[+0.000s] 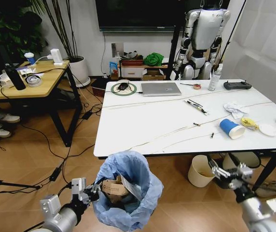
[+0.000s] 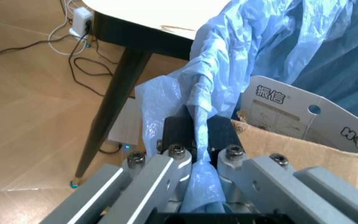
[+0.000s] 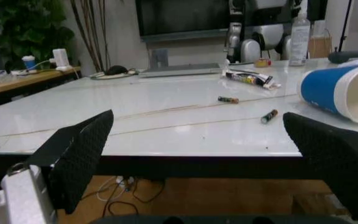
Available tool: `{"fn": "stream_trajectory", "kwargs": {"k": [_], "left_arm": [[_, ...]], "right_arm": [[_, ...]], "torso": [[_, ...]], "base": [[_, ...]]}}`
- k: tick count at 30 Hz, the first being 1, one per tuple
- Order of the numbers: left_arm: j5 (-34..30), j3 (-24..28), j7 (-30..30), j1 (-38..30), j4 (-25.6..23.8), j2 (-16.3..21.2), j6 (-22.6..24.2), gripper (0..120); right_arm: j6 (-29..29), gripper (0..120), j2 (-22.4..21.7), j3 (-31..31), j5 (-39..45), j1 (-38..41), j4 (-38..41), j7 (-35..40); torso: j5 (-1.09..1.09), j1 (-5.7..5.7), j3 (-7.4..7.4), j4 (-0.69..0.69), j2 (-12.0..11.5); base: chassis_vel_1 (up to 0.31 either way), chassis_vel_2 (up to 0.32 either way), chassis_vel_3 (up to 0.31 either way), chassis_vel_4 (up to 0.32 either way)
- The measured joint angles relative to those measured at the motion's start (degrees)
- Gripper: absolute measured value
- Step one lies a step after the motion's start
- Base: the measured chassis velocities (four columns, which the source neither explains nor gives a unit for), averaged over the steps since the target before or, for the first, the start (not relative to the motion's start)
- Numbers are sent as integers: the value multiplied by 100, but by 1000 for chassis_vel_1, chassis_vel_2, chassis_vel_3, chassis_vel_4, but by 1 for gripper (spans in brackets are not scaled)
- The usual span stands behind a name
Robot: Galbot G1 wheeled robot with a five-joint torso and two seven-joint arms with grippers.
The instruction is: Pick up the trash bin and place the trash from the table into it.
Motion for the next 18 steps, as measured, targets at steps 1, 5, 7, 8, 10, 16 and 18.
{"fn": "stream_trajectory", "kwargs": {"k": [1,5,7,8,10,16,18], "left_arm": [[19,2,17,20,0,0,-9,0],[45,-12,44,66,-3,14,-26,0],[46,-14,44,66,-4,10,-29,0],[48,-12,44,66,-4,-1,-30,0],[63,4,44,72,-8,-12,-32,0],[91,18,44,98,-19,-14,-34,0],[92,15,45,105,-30,-12,-35,0]], "right_arm": [[5,100,49,11,8,-1,-24,-32],[30,100,235,48,26,73,-114,-181],[42,100,287,47,27,90,-129,-204],[55,100,329,39,26,94,-137,-223],[75,100,390,11,18,83,-144,-248],[98,100,424,5,31,80,-164,-293],[100,100,416,9,55,89,-166,-307]], "torso": [[0,0,0,0,0],[1,0,0,1,0],[2,0,0,1,0],[1,0,0,1,0],[1,0,0,1,0],[0,0,0,1,0],[1,1,1,0,0]], "base": [[0,0,0,0],[0,0,0,0],[0,0,0,0],[0,0,0,0],[0,0,0,0],[-48,-40,42,29],[-114,-90,101,82]]}}
